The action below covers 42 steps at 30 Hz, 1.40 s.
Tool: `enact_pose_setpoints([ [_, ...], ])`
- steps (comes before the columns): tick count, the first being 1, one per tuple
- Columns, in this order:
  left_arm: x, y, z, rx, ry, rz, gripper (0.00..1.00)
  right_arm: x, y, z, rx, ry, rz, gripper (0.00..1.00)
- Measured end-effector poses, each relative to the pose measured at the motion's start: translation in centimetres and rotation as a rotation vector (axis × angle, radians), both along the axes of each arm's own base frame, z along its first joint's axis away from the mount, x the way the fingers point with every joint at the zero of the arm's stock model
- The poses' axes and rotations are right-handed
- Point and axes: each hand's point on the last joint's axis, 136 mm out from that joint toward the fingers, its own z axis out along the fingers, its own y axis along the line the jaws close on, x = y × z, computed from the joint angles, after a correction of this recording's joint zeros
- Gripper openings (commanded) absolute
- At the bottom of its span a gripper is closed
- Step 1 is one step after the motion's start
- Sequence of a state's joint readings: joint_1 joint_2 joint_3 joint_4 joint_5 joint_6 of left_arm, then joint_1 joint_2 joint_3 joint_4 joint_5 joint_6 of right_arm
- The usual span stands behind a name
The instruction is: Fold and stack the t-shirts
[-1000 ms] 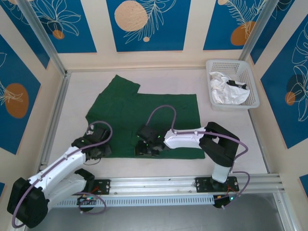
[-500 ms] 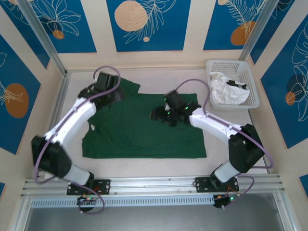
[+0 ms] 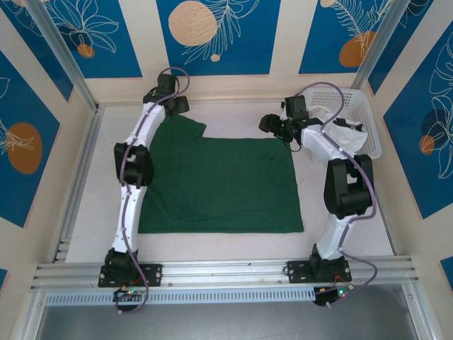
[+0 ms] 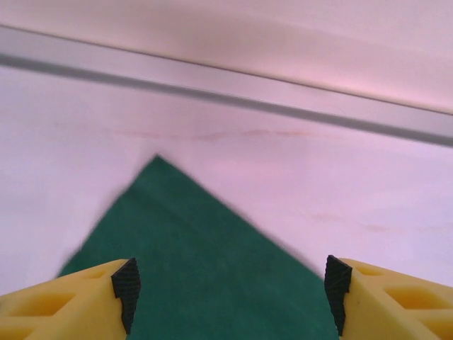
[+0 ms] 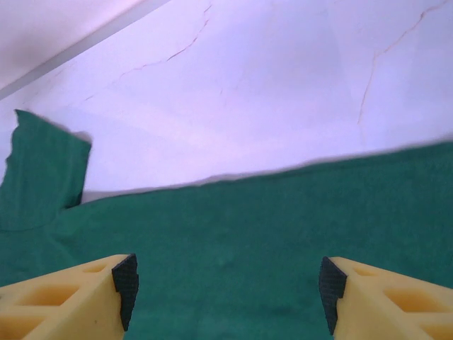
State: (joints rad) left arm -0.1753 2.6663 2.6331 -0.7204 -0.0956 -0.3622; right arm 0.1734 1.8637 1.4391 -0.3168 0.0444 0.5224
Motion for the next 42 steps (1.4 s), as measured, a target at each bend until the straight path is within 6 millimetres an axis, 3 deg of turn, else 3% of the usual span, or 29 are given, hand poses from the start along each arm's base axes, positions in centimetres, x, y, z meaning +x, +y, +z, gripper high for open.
enact_pose_setpoints([
  [4,0.9,1.7,-3.1,0.007,0.025,-0.002,0.69,2.0,-1.1,-0.7,-0.033,-0.014,0.012,0.70],
  [8,1.3,2.4,-4.4,-0.021,0.033,-0.008,0.69,3.4,-2.0,-1.5,-0.059,-0.008,0.015,0.69],
  [15,2.1,2.2,-6.2,-0.057,0.024,-0.018,0.67,3.7,-3.4,-2.8,-0.082,0.019,0.011,0.70],
  [23,2.6,2.3,-5.8,-0.111,0.005,-0.031,0.56,4.2,-4.6,-4.5,-0.115,0.080,-0.016,0.69],
  [28,2.5,2.0,-6.1,-0.126,0.011,-0.040,0.67,4.2,-5.5,-6.5,-0.155,0.151,-0.039,0.70],
  [32,2.5,1.9,-6.0,-0.125,0.010,-0.044,0.66,3.5,-6.6,-8.1,-0.190,0.217,-0.061,0.70],
  [37,2.3,2.0,-6.1,-0.118,0.021,-0.049,0.65,4.2,-7.4,-9.0,-0.224,0.252,-0.083,0.70],
  [42,1.8,2.1,-6.3,-0.103,0.043,-0.060,0.52,4.1,-8.3,-9.3,-0.273,0.292,-0.108,0.66],
])
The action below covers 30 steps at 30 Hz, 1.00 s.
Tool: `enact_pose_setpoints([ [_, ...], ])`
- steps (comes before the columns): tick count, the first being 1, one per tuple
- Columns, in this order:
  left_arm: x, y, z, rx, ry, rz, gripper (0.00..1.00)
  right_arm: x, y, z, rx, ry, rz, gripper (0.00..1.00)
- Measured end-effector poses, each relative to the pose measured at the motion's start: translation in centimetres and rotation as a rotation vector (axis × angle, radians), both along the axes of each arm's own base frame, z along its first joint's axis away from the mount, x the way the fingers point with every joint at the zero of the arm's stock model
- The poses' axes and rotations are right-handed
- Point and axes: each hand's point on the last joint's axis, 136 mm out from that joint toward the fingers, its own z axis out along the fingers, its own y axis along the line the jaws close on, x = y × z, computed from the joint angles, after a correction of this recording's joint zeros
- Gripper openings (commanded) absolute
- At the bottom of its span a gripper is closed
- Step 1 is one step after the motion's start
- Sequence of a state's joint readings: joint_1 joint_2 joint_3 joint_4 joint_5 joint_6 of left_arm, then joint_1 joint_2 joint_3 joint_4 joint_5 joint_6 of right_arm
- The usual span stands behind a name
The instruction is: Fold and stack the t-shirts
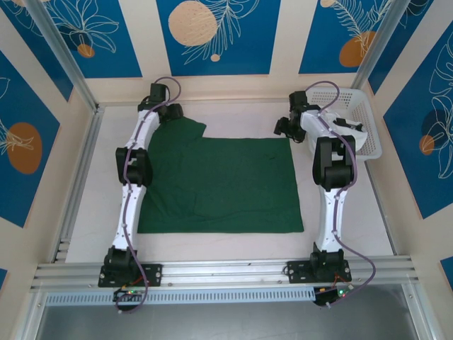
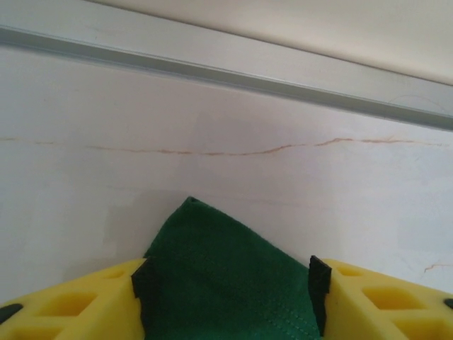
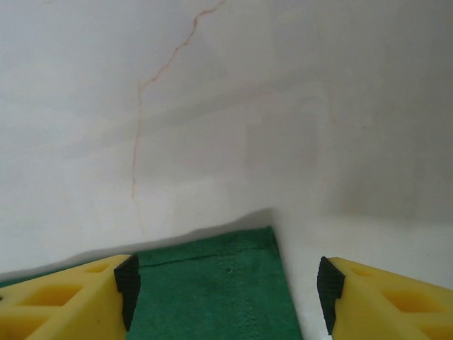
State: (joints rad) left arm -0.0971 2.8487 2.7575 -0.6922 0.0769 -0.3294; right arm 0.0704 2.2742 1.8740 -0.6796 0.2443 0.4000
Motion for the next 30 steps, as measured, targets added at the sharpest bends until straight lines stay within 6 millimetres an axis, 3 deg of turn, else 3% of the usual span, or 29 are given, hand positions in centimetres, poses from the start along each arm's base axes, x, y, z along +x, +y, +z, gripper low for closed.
enact_pose_setpoints([
  [12,-0.6,0.3,-0.7,0.009,0.032,0.006,0.01,0.2,-0.2,-1.8,-0.022,0.087,0.001,0.55],
  [22,-2.0,0.1,-0.1,0.005,0.057,-0.009,0.00,-0.3,-0.2,-1.6,-0.030,0.117,0.018,0.25],
  [30,-2.4,-0.3,3.9,-0.003,-0.003,-0.030,0.00,-0.3,-0.1,-1.8,-0.026,0.122,0.021,0.04],
])
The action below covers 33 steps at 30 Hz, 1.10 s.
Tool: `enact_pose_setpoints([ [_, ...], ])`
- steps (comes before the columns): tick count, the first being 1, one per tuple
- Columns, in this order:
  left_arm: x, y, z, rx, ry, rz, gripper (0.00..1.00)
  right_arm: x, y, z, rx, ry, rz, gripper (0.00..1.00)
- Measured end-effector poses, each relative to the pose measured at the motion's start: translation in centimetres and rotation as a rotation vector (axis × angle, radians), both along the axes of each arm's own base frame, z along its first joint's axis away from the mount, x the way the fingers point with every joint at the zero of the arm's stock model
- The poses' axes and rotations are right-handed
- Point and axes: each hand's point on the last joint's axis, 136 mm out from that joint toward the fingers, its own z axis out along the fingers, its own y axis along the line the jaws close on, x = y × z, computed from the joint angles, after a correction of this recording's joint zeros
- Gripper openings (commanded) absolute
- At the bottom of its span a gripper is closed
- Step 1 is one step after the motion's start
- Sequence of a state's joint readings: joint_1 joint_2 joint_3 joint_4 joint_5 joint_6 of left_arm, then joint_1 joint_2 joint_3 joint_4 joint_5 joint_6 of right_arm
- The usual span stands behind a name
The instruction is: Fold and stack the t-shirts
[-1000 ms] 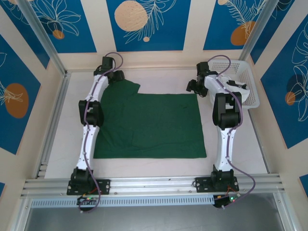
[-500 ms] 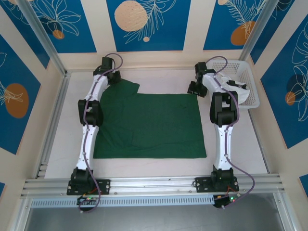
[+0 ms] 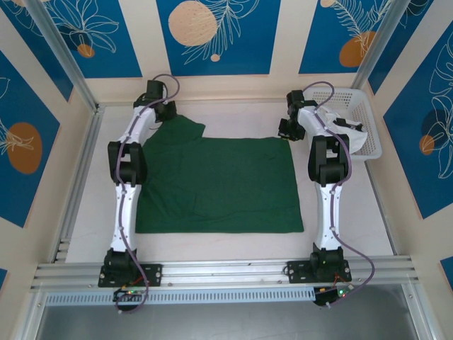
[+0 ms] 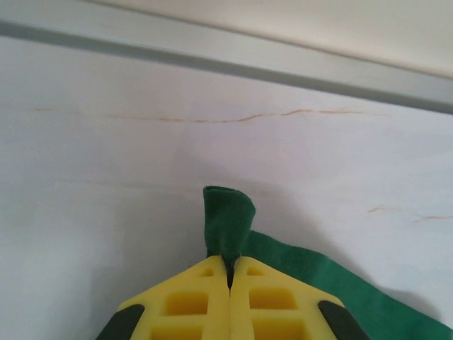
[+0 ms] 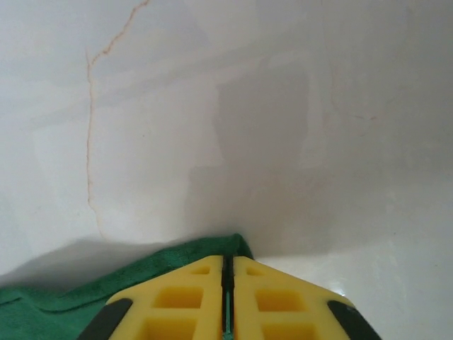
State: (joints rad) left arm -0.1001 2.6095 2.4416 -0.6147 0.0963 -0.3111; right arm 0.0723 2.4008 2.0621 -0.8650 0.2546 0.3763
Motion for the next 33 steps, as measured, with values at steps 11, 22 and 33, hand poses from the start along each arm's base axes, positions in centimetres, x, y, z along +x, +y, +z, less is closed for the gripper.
enact_pose_setpoints([
  [11,-2.4,-0.4,3.3,0.016,-0.066,-0.036,0.00,-0.6,1.4,0.6,0.050,-0.063,0.052,0.00],
  [22,-9.7,-0.8,4.2,0.041,-0.137,-0.087,0.00,-4.0,3.1,7.7,0.137,-0.236,0.105,0.00],
  [33,-17.7,0.5,6.8,0.052,-0.252,-0.029,0.00,-10.4,2.2,7.2,0.197,-0.199,0.010,0.00],
])
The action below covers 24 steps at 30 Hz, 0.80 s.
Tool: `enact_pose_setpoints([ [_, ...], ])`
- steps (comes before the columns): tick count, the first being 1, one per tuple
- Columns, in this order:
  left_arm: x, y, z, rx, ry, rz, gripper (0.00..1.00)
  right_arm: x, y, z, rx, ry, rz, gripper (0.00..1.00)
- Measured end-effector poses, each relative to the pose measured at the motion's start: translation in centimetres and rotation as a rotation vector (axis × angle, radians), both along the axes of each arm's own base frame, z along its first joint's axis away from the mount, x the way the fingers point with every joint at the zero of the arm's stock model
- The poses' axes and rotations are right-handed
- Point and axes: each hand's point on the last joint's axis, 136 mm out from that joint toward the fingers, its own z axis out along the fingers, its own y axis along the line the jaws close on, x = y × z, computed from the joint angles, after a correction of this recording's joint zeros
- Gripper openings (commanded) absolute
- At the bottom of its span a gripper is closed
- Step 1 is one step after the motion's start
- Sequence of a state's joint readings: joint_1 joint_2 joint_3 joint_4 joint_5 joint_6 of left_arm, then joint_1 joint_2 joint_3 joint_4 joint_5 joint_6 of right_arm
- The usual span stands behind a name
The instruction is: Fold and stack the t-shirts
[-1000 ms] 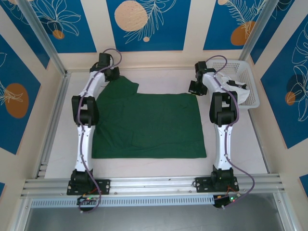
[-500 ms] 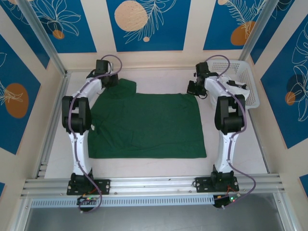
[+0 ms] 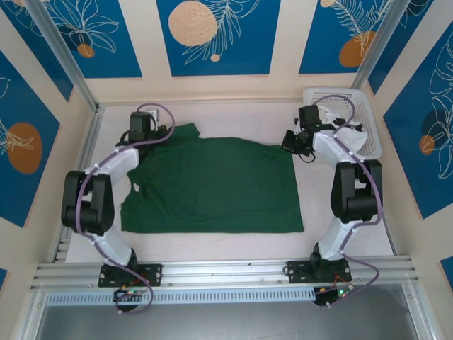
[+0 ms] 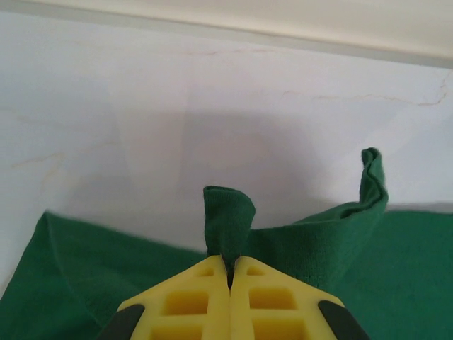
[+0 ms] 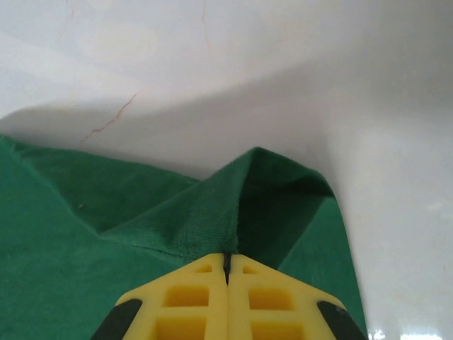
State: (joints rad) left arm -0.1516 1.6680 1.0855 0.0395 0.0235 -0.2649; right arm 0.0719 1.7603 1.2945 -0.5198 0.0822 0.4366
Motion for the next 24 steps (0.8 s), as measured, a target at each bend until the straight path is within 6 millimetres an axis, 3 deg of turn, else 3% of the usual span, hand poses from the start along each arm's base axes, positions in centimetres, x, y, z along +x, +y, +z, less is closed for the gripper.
enact_pose_setpoints([
  [5,-3.8,0.6,0.3,-0.004,-0.015,0.056,0.00,-1.5,-0.6,0.8,0.038,-0.004,-0.071,0.00],
  [10,-6.9,2.2,1.4,-0.009,-0.045,0.139,0.00,-3.4,-1.1,0.1,0.063,0.027,-0.119,0.00],
  [16,-8.9,3.5,3.2,-0.025,-0.049,0.211,0.00,-4.4,-1.0,0.0,0.080,0.037,-0.135,0.00],
  [24,-11.0,4.0,1.6,-0.022,0.071,0.252,0.00,-4.6,-0.8,-0.2,0.092,0.042,-0.137,0.00],
])
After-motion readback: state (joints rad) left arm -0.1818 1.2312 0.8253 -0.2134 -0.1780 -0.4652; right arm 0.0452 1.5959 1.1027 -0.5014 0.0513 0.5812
